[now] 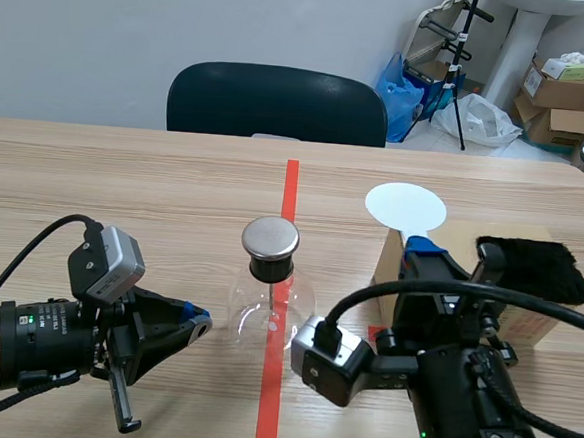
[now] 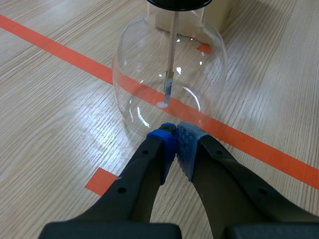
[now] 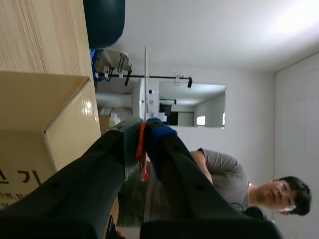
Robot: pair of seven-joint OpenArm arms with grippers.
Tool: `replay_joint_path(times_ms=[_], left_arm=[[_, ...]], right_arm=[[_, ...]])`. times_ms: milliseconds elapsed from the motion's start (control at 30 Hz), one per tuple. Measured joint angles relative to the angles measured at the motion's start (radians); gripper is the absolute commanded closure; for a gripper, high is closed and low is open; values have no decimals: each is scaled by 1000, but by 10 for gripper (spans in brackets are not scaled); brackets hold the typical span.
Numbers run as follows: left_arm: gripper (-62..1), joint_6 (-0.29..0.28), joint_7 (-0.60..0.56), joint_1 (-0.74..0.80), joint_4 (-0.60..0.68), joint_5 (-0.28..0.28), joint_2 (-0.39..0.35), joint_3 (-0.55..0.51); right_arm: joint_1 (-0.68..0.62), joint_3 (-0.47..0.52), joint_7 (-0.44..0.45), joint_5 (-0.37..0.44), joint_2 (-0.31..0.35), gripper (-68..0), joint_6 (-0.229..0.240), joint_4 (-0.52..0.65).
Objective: Do the electroscope experiment
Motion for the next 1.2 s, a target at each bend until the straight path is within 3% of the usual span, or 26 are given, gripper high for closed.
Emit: replay_joint_path(times_ms=[267, 567, 800, 1200], left_arm=[[-38, 0, 0, 0, 0, 0, 0, 0], [-38, 0, 0, 0, 0, 0, 0, 0], [-38, 0, 0, 0, 0, 0, 0, 0], [-38, 0, -1, 0, 0, 0, 0, 0]], right_arm=[[0, 0, -66, 0, 0, -9, 0, 0], [0, 0, -55, 0, 0, -9, 0, 0], [0, 0, 42, 0, 0, -9, 0, 0], [0, 0, 325, 0, 0, -9, 0, 0]])
